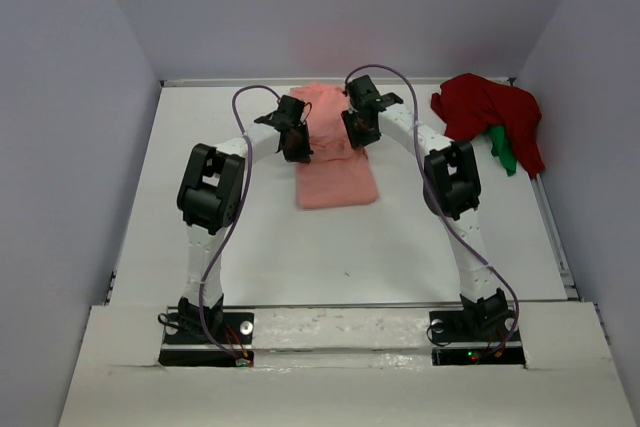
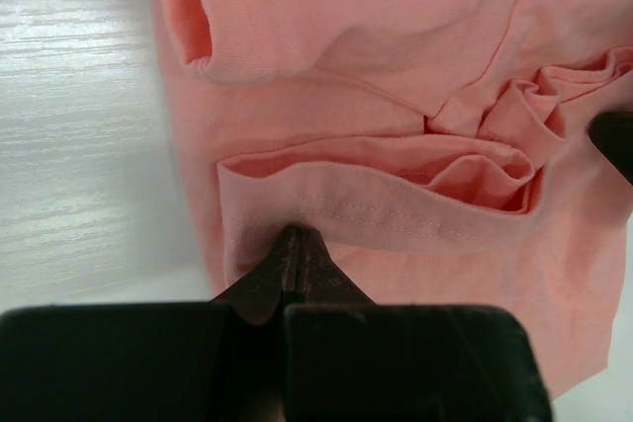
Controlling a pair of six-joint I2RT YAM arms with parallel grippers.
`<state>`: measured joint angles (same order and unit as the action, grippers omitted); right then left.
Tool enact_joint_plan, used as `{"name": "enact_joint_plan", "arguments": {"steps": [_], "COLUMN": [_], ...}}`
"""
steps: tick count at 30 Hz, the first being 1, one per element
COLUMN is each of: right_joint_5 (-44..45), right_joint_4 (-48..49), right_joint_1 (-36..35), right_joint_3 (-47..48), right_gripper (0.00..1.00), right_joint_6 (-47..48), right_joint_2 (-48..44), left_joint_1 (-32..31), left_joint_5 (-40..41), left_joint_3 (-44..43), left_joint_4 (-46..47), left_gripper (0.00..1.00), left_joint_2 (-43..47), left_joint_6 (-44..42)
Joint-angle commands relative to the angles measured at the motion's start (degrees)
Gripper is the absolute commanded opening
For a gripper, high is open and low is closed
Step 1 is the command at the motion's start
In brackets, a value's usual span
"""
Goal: Fold and stack the t-shirts
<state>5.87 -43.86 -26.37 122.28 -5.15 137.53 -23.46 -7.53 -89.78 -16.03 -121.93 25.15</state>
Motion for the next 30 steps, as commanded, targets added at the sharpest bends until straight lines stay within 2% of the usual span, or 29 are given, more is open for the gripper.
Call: {"name": "enact_joint_plan", "arguments": {"steps": [1, 10, 30], "right_joint_5": [1.60, 3.01, 2.30], "right_joint_4": [-1.32, -3.78, -3.78], "right_joint_1": [-0.70, -1.75, -2.28], "right_joint_3": [3.75, 7.79, 7.97], "right_gripper": [0.42, 0.42, 0.42], "right_joint_6": [1.10, 1.81, 1.37], "right_joint_2": [-1.30, -1.66, 0.37], "left_joint_1": [0.26, 0.26, 0.26], "left_joint_5": [-0.65, -1.26, -1.52], "left_joint_3": [-1.80, -1.45, -1.63], "left_joint_4": [0.30, 0.65, 0.74], "left_gripper": [0.00, 0.00, 0.00], "left_joint_2": [0.73, 0.55, 0.29], "left_joint_6": [-0.01, 0.08, -0.10]}}
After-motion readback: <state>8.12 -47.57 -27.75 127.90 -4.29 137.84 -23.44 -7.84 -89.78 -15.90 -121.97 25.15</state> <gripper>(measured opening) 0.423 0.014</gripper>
